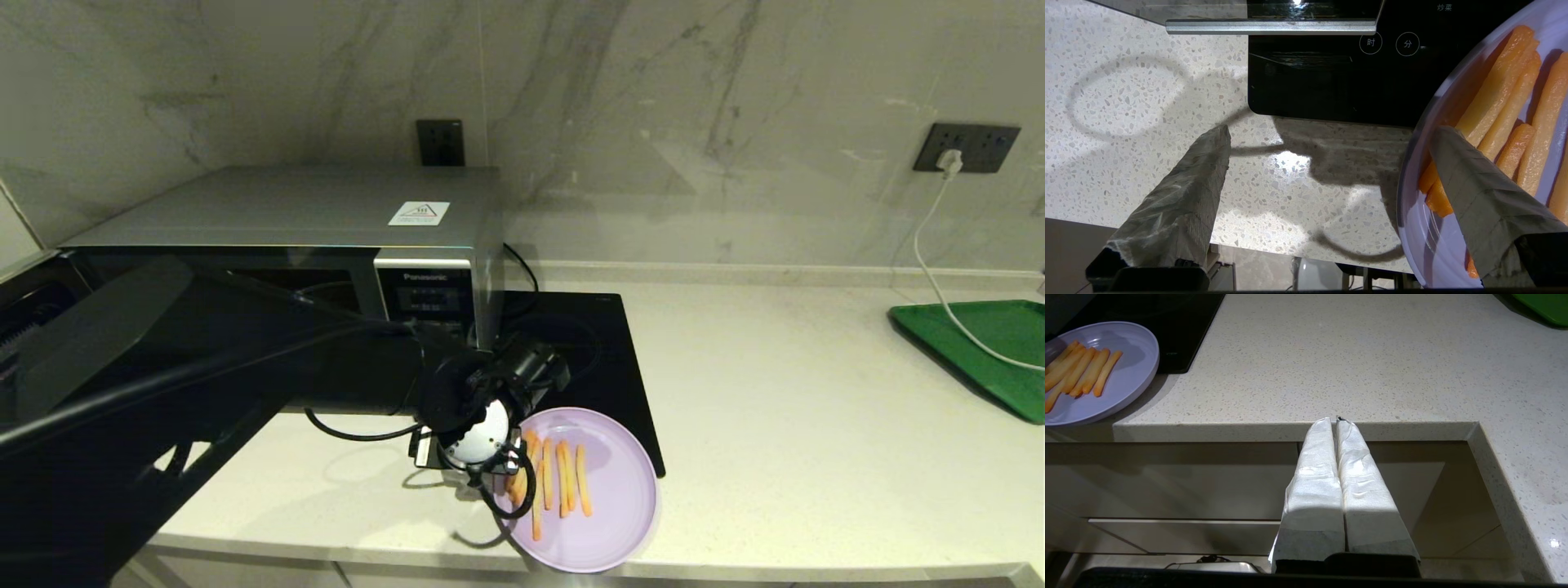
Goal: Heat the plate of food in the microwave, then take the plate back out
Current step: Put the plate in the microwave oven
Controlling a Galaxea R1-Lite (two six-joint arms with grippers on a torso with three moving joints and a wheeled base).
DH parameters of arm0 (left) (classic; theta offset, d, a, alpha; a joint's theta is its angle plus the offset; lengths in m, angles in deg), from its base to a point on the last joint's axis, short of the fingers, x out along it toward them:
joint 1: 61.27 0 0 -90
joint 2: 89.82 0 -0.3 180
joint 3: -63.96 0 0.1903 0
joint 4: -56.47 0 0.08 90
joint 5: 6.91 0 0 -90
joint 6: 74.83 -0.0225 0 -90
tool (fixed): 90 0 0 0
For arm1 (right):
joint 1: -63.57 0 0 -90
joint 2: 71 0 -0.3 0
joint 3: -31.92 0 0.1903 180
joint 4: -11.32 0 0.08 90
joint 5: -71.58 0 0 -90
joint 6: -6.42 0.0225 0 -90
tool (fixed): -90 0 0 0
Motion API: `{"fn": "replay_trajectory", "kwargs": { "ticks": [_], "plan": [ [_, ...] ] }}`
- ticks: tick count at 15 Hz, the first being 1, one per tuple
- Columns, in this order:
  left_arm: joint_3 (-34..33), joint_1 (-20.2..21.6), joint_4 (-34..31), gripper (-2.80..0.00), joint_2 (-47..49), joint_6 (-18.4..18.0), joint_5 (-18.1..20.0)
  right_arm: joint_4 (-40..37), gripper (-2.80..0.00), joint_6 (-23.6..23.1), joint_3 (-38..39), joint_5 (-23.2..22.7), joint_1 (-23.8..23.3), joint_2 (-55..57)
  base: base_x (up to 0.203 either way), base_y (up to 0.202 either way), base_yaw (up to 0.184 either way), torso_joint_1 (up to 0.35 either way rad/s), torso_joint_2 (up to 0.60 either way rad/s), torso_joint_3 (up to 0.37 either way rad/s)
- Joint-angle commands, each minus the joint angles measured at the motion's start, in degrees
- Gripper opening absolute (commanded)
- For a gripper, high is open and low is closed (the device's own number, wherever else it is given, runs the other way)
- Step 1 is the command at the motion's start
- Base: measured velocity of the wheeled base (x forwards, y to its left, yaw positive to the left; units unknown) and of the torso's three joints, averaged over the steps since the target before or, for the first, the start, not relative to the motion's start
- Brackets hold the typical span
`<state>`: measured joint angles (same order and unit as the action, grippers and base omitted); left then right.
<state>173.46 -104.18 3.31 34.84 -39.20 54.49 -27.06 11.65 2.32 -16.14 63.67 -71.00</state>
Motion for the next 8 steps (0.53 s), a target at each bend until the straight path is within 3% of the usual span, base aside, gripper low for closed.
{"fn": "replay_trajectory", "kwargs": {
  "ticks": [1, 5, 8],
  "plan": [
    [-0.32, -0.07, -0.18, 0.0, 0.41, 0.23, -0.54, -0.1, -2.8, 0.04, -0.01, 0.01, -0.01, 0.0, 0.0, 0.0, 0.0, 0.0, 0.0, 0.0],
    [-0.76, -1.3, -0.18, 0.0, 0.67, 0.05, -0.69, -0.1, -2.8, 0.04, -0.01, 0.01, -0.01, 0.0, 0.0, 0.0, 0.0, 0.0, 0.0, 0.0],
    [-0.8, -1.46, -0.18, 0.0, 2.06, 0.05, -3.47, -0.1, -2.8, 0.04, -0.01, 0.01, -0.01, 0.0, 0.0, 0.0, 0.0, 0.0, 0.0, 0.0]
  ]
}}
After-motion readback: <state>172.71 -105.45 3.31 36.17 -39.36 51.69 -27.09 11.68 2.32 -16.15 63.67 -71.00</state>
